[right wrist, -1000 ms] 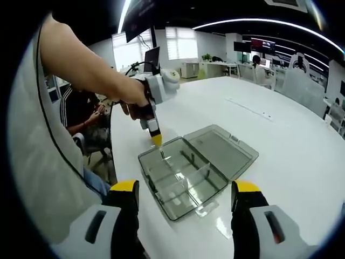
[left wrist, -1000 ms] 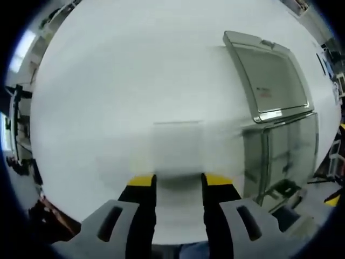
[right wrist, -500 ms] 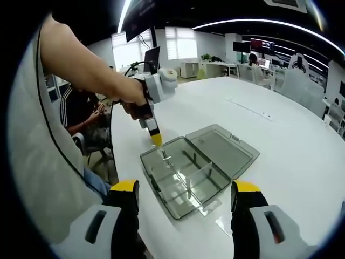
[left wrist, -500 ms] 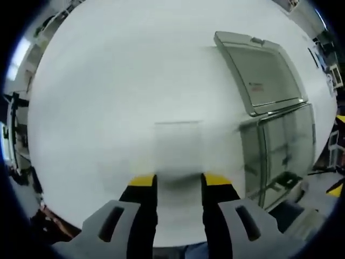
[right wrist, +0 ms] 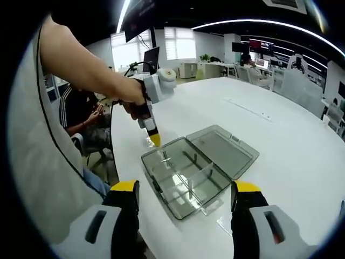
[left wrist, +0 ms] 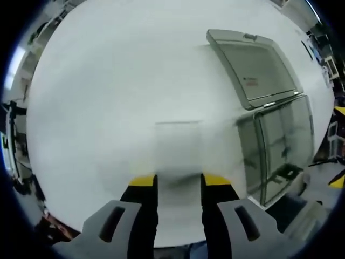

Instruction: Insert the divider into the dual guide fixture by aligning both edges with the guide slots and pushing it downward to the bottom, including one-sided entry, uneven engagement, binding, and posture correction.

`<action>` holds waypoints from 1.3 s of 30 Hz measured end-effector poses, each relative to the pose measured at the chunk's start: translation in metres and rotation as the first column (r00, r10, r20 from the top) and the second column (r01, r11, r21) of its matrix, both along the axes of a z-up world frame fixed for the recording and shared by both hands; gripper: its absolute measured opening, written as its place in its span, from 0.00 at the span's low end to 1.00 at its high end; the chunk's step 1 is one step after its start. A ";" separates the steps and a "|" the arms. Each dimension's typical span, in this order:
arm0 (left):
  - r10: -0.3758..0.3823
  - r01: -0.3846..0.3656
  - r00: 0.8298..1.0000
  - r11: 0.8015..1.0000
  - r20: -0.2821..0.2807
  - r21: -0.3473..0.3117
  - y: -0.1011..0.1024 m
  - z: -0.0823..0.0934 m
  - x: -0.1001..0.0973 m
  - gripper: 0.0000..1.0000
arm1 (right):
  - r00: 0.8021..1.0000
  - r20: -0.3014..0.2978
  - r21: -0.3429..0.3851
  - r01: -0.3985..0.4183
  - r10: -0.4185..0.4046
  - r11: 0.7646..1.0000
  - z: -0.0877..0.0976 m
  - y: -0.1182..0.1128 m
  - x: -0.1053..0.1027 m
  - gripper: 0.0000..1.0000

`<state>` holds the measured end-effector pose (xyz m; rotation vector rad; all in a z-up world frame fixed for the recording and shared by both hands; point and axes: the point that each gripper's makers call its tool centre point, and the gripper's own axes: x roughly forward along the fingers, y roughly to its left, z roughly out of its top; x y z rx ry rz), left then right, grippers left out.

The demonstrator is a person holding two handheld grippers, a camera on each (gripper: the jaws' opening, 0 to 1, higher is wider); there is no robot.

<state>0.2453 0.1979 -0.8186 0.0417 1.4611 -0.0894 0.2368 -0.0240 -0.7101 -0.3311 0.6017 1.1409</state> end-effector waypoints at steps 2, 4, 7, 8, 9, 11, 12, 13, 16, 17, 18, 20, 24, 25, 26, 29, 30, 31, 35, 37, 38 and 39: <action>-0.002 0.002 1.000 1.000 0.002 -0.006 0.000 0.001 0.000 0.27 | 1.000 0.000 0.000 0.000 0.000 1.000 0.000 0.001 -0.001 0.67; -0.003 0.003 1.000 1.000 0.005 -0.010 0.001 0.001 -0.002 0.27 | 1.000 0.000 0.001 0.001 -0.001 1.000 0.000 0.001 -0.001 0.67; -0.004 0.004 1.000 1.000 0.014 -0.020 0.002 0.001 -0.001 0.27 | 1.000 0.000 -0.002 0.000 0.000 1.000 0.000 0.002 -0.002 0.67; -0.005 0.006 1.000 1.000 0.020 -0.023 0.002 0.002 0.000 0.27 | 1.000 -0.001 0.001 0.000 0.000 1.000 0.000 0.002 -0.002 0.67; -0.006 0.007 1.000 1.000 0.023 -0.027 0.002 0.002 0.001 0.27 | 1.000 -0.001 0.001 0.000 0.000 1.000 0.000 0.002 -0.002 0.67; -0.006 0.007 1.000 0.999 0.029 -0.032 0.003 0.003 0.001 0.27 | 1.000 -0.001 0.000 -0.002 0.002 1.000 0.000 0.003 -0.003 0.67; -0.005 0.006 0.999 0.999 0.033 -0.035 0.002 0.003 0.002 0.27 | 1.000 -0.001 0.001 -0.002 0.002 1.000 0.000 0.004 -0.002 0.67; -0.004 0.005 0.999 0.999 0.038 -0.043 0.001 0.004 0.002 0.27 | 1.000 0.000 0.001 -0.003 0.003 1.000 0.000 0.004 -0.003 0.67; 0.003 0.001 0.999 0.998 0.050 -0.066 -0.003 0.005 0.002 0.27 | 1.000 0.003 0.006 -0.004 0.004 1.000 0.002 0.006 -0.002 0.67; 0.002 0.002 0.999 0.997 0.053 -0.071 -0.004 0.006 0.002 0.27 | 1.000 0.003 0.007 -0.004 0.004 1.000 0.003 0.006 -0.002 0.67; 0.002 0.002 0.998 0.997 0.055 -0.072 -0.005 0.006 0.002 0.27 | 1.000 0.003 0.007 -0.004 0.004 1.000 0.003 0.006 -0.001 0.67; 0.000 0.005 0.998 0.997 0.063 -0.078 -0.005 0.007 0.002 0.27 | 1.000 0.003 0.008 -0.004 0.004 1.000 0.004 0.006 0.000 0.67; 0.006 0.002 0.997 0.995 0.077 -0.101 -0.007 0.010 0.002 0.27 | 1.000 0.000 0.009 -0.005 0.005 1.000 0.004 0.005 0.001 0.67; 0.005 0.004 0.997 0.994 0.082 -0.105 -0.008 0.011 0.002 0.27 | 1.000 0.000 0.009 -0.006 0.006 1.000 0.004 0.005 0.001 0.67; 0.004 0.006 0.996 0.994 0.090 -0.109 -0.009 0.012 0.003 0.27 | 1.000 -0.002 0.010 -0.006 0.006 1.000 0.004 0.004 0.002 0.67; -0.003 0.016 0.994 0.992 0.105 -0.125 -0.012 0.014 0.003 0.27 | 1.000 -0.001 0.013 -0.007 0.007 1.000 0.005 0.004 0.003 0.67; -0.005 0.020 0.994 0.991 0.110 -0.131 -0.013 0.014 0.003 0.27 | 1.000 -0.001 0.015 -0.008 0.008 1.000 0.006 0.003 0.003 0.67; -0.007 0.022 0.993 0.991 0.115 -0.134 -0.013 0.014 0.004 0.27 | 1.000 -0.003 0.014 -0.008 0.008 1.000 0.006 0.003 0.003 0.67; -0.008 0.026 0.992 0.989 0.125 -0.145 -0.013 0.014 0.001 0.27 | 1.000 -0.004 0.020 -0.007 0.007 1.000 0.006 0.002 0.005 0.67; -0.004 0.024 0.991 0.988 0.132 -0.155 -0.013 0.015 -0.001 0.27 | 1.000 -0.007 0.021 -0.009 0.009 1.000 0.007 0.002 0.005 0.67; 0.000 0.023 0.990 0.986 0.139 -0.163 -0.014 0.016 -0.002 0.27 | 1.000 -0.009 0.024 -0.010 0.010 1.000 0.007 0.002 0.005 0.66; 0.003 0.022 0.990 0.985 0.145 -0.170 -0.014 0.016 -0.002 0.27 | 1.000 -0.011 0.025 -0.010 0.010 1.000 0.007 0.002 0.006 0.66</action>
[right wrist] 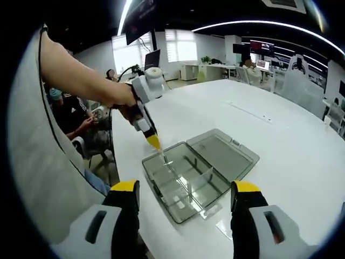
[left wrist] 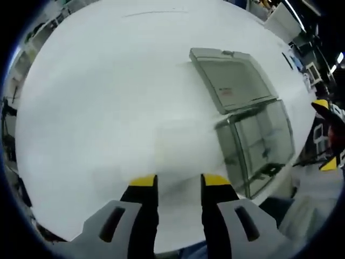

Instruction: Insert the divider into the dual guide fixture by aligning both edges with the guide slots and pushing it downward to the bottom, including one-sided entry, uneven engagement, binding, and posture correction.

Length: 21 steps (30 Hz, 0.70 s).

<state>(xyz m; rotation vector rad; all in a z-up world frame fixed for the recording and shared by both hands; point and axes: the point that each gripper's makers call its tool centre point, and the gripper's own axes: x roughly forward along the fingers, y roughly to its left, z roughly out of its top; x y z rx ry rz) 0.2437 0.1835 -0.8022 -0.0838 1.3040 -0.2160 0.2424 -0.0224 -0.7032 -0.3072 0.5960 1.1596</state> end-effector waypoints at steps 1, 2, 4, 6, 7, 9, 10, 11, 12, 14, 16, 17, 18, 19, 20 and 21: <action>0.002 -0.002 1.000 1.000 0.006 -0.008 -0.001 0.001 0.000 0.27 | 1.000 -0.002 0.001 -0.001 0.001 1.000 0.000 0.000 0.000 0.66; 0.003 -0.003 1.000 1.000 0.013 -0.013 -0.001 0.001 0.000 0.27 | 1.000 -0.003 0.003 -0.004 0.004 1.000 0.000 0.000 0.001 0.66; 0.003 -0.001 0.999 0.999 0.037 -0.038 -0.004 0.003 0.000 0.27 | 1.000 -0.006 0.008 -0.007 0.007 1.000 0.001 0.001 0.002 0.66; 0.008 -0.007 0.999 0.999 0.039 -0.043 -0.004 0.004 -0.002 0.27 | 1.000 -0.010 0.012 -0.011 0.011 1.000 0.002 0.002 0.003 0.66; 0.008 -0.006 0.999 0.999 0.046 -0.049 -0.005 0.005 -0.003 0.27 | 1.000 -0.012 0.014 -0.011 0.012 1.000 0.002 0.002 0.003 0.65; 0.011 -0.007 0.998 0.998 0.056 -0.061 -0.006 0.006 -0.004 0.26 | 1.000 -0.017 0.022 -0.015 0.016 1.000 0.003 0.004 0.004 0.65; 0.011 -0.007 0.998 0.998 0.062 -0.069 -0.007 0.007 -0.004 0.26 | 1.000 -0.019 0.023 -0.017 0.018 1.000 0.003 0.005 0.004 0.65; 0.012 -0.005 0.997 0.997 0.076 -0.083 -0.008 0.008 -0.004 0.26 | 1.000 -0.020 0.024 -0.021 0.022 0.999 0.003 0.006 0.005 0.65; 0.014 -0.008 0.997 0.996 0.077 -0.085 -0.008 0.009 -0.005 0.26 | 0.999 -0.021 0.024 -0.025 0.025 0.999 0.003 0.006 0.005 0.65; 0.020 -0.011 0.996 0.995 0.089 -0.101 -0.009 0.010 -0.006 0.26 | 0.999 -0.027 0.028 -0.030 0.031 0.999 0.003 0.008 0.005 0.65; 0.024 -0.011 0.994 0.993 0.111 -0.118 -0.011 0.012 -0.005 0.26 | 0.999 -0.030 0.030 -0.038 0.039 0.999 0.004 0.010 0.005 0.65; 0.032 -0.018 0.993 0.992 0.114 -0.127 -0.011 0.014 -0.006 0.26 | 0.999 -0.032 0.032 -0.040 0.041 0.999 0.004 0.011 0.005 0.65; 0.035 -0.019 0.993 0.991 0.115 -0.132 -0.011 0.014 -0.007 0.26 | 0.999 -0.034 0.033 -0.041 0.043 0.999 0.005 0.011 0.005 0.65; 0.038 -0.021 0.992 0.990 0.119 -0.140 -0.011 0.016 -0.007 0.26 | 0.998 -0.036 0.038 -0.044 0.045 0.998 0.005 0.012 0.006 0.65; 0.039 -0.021 0.991 0.989 0.126 -0.144 -0.012 0.017 -0.007 0.26 | 0.998 -0.038 0.039 -0.044 0.046 0.998 0.005 0.012 0.006 0.65; 0.039 -0.020 0.991 0.989 0.129 -0.144 -0.012 0.018 -0.007 0.26 | 0.998 -0.040 0.040 -0.047 0.049 0.998 0.005 0.013 0.006 0.65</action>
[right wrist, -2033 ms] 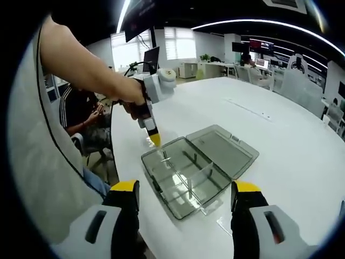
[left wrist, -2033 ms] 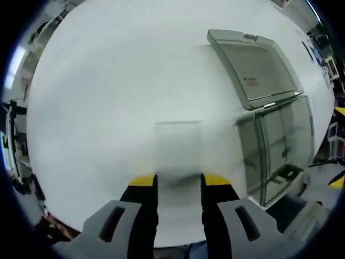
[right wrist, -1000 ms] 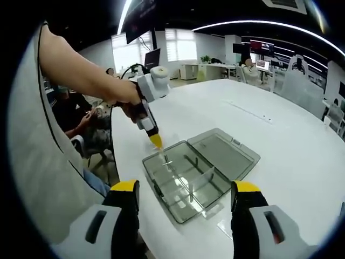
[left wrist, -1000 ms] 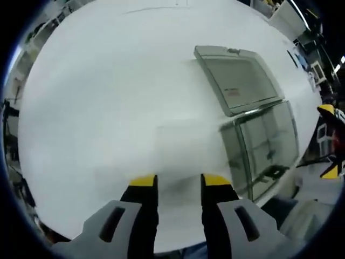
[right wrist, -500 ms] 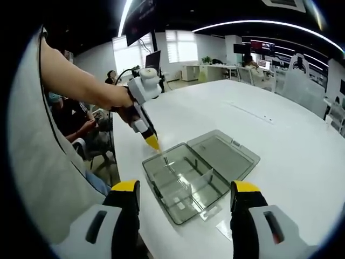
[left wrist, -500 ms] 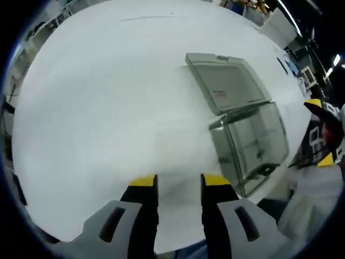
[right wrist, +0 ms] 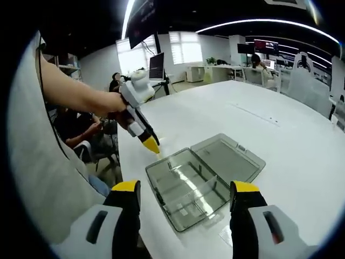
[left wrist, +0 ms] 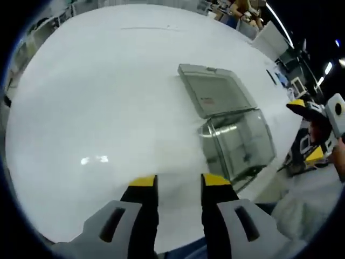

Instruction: Insert the divider into the dual guide fixture by aligning both edges with the guide slots and pushing it downward to the bottom, including one-sided entry, uneven engagement, binding, and posture correction.

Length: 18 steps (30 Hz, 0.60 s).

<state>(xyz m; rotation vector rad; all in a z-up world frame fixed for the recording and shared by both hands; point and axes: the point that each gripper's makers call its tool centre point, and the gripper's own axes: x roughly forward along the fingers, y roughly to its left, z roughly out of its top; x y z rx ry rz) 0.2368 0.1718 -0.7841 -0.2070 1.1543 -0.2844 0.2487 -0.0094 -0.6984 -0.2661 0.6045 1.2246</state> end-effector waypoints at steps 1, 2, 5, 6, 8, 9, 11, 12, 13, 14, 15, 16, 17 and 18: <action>0.000 0.000 1.000 1.000 0.010 -0.006 0.000 0.002 0.001 0.26 | 1.000 -0.002 0.000 -0.002 0.002 1.000 0.000 0.001 0.000 0.65; 0.001 -0.001 1.000 1.000 0.020 -0.015 -0.001 0.004 0.002 0.26 | 1.000 -0.005 0.002 -0.003 0.003 1.000 0.000 0.001 0.001 0.65; 0.007 -0.005 0.999 0.999 0.044 -0.031 -0.002 0.009 0.004 0.26 | 1.000 -0.009 0.004 -0.010 0.010 1.000 0.000 0.003 0.001 0.65; 0.008 -0.006 0.999 0.999 0.047 -0.037 -0.002 0.009 0.004 0.26 | 1.000 -0.011 0.004 -0.011 0.011 1.000 0.000 0.003 0.002 0.65; 0.011 -0.008 0.998 0.999 0.055 -0.044 -0.003 0.010 0.006 0.26 | 1.000 -0.014 0.004 -0.015 0.015 1.000 0.000 0.004 0.003 0.65; 0.012 -0.009 0.998 0.999 0.059 -0.050 -0.003 0.011 0.006 0.26 | 1.000 -0.015 0.004 -0.018 0.018 1.000 0.000 0.004 0.003 0.65; 0.014 -0.010 0.998 0.998 0.068 -0.061 -0.004 0.014 0.007 0.26 | 1.000 -0.017 0.008 -0.020 0.020 1.000 0.001 0.005 0.005 0.65; 0.013 -0.008 0.997 0.998 0.073 -0.063 -0.005 0.015 0.008 0.26 | 1.000 -0.019 0.010 -0.021 0.021 1.000 0.001 0.005 0.006 0.65; 0.011 -0.006 0.997 0.998 0.076 -0.068 -0.006 0.016 0.008 0.26 | 1.000 -0.019 0.011 -0.020 0.021 1.000 0.001 0.005 0.006 0.65; 0.009 -0.004 0.997 0.997 0.078 -0.071 -0.006 0.016 0.007 0.26 | 1.000 -0.022 0.013 -0.019 0.019 1.000 0.001 0.005 0.007 0.64; 0.008 -0.002 0.997 0.997 0.081 -0.074 -0.007 0.017 0.007 0.26 | 1.000 -0.024 0.017 -0.017 0.018 1.000 0.002 0.006 0.008 0.64; 0.006 0.001 0.996 0.997 0.086 -0.083 -0.008 0.018 0.007 0.26 | 0.999 -0.028 0.019 -0.017 0.018 1.000 0.001 0.006 0.009 0.64; 0.007 0.001 0.996 0.996 0.088 -0.094 -0.009 0.019 0.007 0.26 | 0.999 -0.030 0.020 -0.017 0.018 1.000 0.001 0.006 0.009 0.64; 0.010 0.000 0.995 0.995 0.094 -0.103 -0.010 0.021 0.007 0.26 | 0.999 -0.032 0.022 -0.019 0.020 1.000 0.001 0.006 0.009 0.64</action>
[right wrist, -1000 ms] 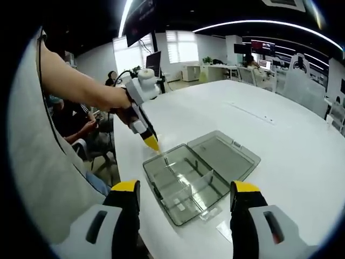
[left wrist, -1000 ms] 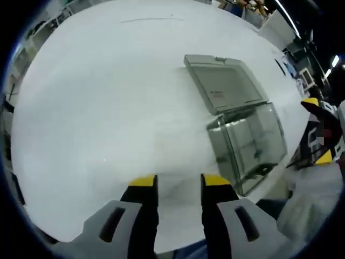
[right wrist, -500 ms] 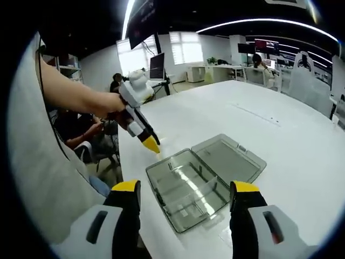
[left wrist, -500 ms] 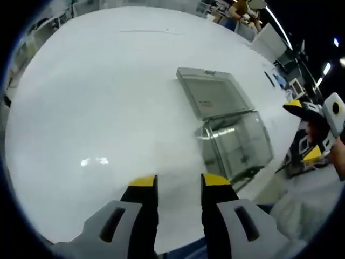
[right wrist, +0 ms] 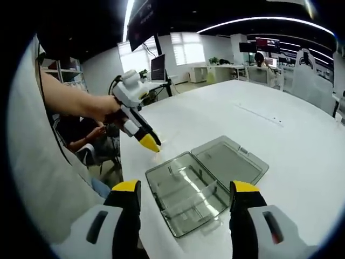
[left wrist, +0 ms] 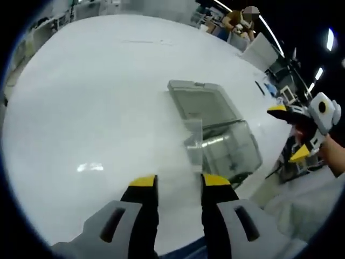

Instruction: Insert the divider into the dual guide fixture by aligning both edges with the guide slots and pushing it downward to the bottom, including one-sided entry, uneven engagement, binding, and posture correction.

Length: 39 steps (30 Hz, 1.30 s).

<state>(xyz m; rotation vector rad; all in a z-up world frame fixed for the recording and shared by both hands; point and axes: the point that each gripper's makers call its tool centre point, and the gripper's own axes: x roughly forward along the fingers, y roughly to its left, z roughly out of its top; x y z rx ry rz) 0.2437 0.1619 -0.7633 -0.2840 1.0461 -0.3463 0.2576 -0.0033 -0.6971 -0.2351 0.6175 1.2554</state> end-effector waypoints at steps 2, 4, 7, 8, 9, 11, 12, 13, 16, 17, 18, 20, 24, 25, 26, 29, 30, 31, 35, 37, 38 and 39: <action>-0.008 0.008 1.000 1.000 0.011 -0.019 -0.006 0.004 -0.003 0.26 | 1.000 -0.008 0.008 -0.005 0.005 1.000 0.001 0.001 0.000 0.64; -0.024 0.025 0.999 0.999 0.026 -0.035 -0.009 0.008 -0.002 0.26 | 1.000 -0.016 0.013 -0.008 0.009 1.000 0.001 0.002 0.000 0.64; -0.044 0.045 0.999 0.998 0.031 -0.038 -0.014 0.013 -0.002 0.26 | 1.000 -0.026 0.019 -0.013 0.014 1.000 0.000 0.002 0.001 0.63; -0.052 0.053 0.998 0.998 0.040 -0.042 -0.015 0.017 -0.002 0.26 | 0.999 -0.033 0.024 -0.013 0.014 1.000 0.001 0.002 0.002 0.63; -0.052 0.055 0.998 0.997 0.046 -0.059 -0.017 0.019 -0.002 0.26 | 0.999 -0.038 0.028 -0.015 0.016 0.999 0.001 0.002 0.001 0.63; -0.057 0.061 0.997 0.995 0.055 -0.073 -0.020 0.024 -0.003 0.26 | 0.998 -0.057 0.045 -0.022 0.025 0.999 0.002 0.004 0.000 0.63; -0.063 0.068 0.996 0.994 0.060 -0.081 -0.022 0.026 -0.004 0.26 | 0.998 -0.055 0.045 -0.022 0.025 0.999 0.002 0.004 0.000 0.63; -0.066 0.071 0.996 0.994 0.063 -0.087 -0.023 0.026 -0.004 0.26 | 0.998 -0.056 0.044 -0.025 0.027 0.999 0.002 0.004 0.000 0.62; -0.077 0.085 0.994 0.991 0.078 -0.108 -0.028 0.029 -0.004 0.26 | 0.997 -0.071 0.061 -0.029 0.033 0.998 0.005 0.005 0.000 0.62; -0.081 0.091 0.993 0.989 0.087 -0.121 -0.031 0.032 -0.004 0.26 | 0.996 -0.082 0.070 -0.035 0.041 0.997 0.006 0.005 -0.001 0.62; -0.083 0.094 0.993 0.987 0.089 -0.128 -0.032 0.033 -0.004 0.26 | 0.995 -0.092 0.080 -0.037 0.044 0.996 0.007 0.006 -0.002 0.61; -0.091 0.105 0.990 0.984 0.105 -0.141 -0.036 0.036 -0.003 0.26 | 0.994 -0.095 0.087 -0.041 0.049 0.995 0.008 0.007 -0.001 0.61; -0.109 0.129 0.986 0.978 0.122 -0.166 -0.043 0.042 -0.003 0.26 | 0.991 -0.113 0.109 -0.061 0.073 0.992 0.012 0.011 -0.004 0.60; -0.113 0.134 0.986 0.976 0.127 -0.170 -0.045 0.043 -0.003 0.26 | 0.990 -0.118 0.114 -0.063 0.076 0.991 0.013 0.011 -0.005 0.60; -0.118 0.140 0.984 0.975 0.131 -0.175 -0.047 0.044 -0.003 0.26 | 0.990 -0.120 0.119 -0.063 0.078 0.991 0.014 0.012 -0.005 0.60; -0.140 0.166 0.980 0.968 0.144 -0.189 -0.055 0.048 -0.002 0.26 | 0.986 -0.145 0.142 -0.061 0.081 0.988 0.017 0.013 -0.004 0.59; -0.146 0.172 0.979 0.966 0.145 -0.191 -0.056 0.049 -0.003 0.26 | 0.986 -0.145 0.143 -0.061 0.082 0.988 0.018 0.013 -0.004 0.59; -0.153 0.180 0.977 0.964 0.147 -0.195 -0.058 0.049 -0.003 0.26 | 0.986 -0.145 0.144 -0.065 0.086 0.987 0.018 0.013 -0.004 0.59; -0.169 0.203 0.972 0.955 0.165 -0.216 -0.065 0.053 -0.003 0.26 | 0.983 -0.152 0.154 -0.080 0.103 0.985 0.022 0.015 -0.005 0.59; -0.171 0.209 0.970 0.950 0.174 -0.232 -0.068 0.056 -0.002 0.26 | 0.982 -0.157 0.160 -0.083 0.109 0.984 0.023 0.016 -0.005 0.58; -0.176 0.216 0.968 0.948 0.179 -0.234 -0.070 0.058 -0.002 0.26 | 0.981 -0.157 0.163 -0.087 0.113 0.983 0.025 0.016 -0.006 0.58; -0.178 0.217 0.968 0.948 0.180 -0.234 -0.071 0.058 -0.002 0.26 | 0.980 -0.160 0.166 -0.088 0.115 0.982 0.026 0.017 -0.006 0.58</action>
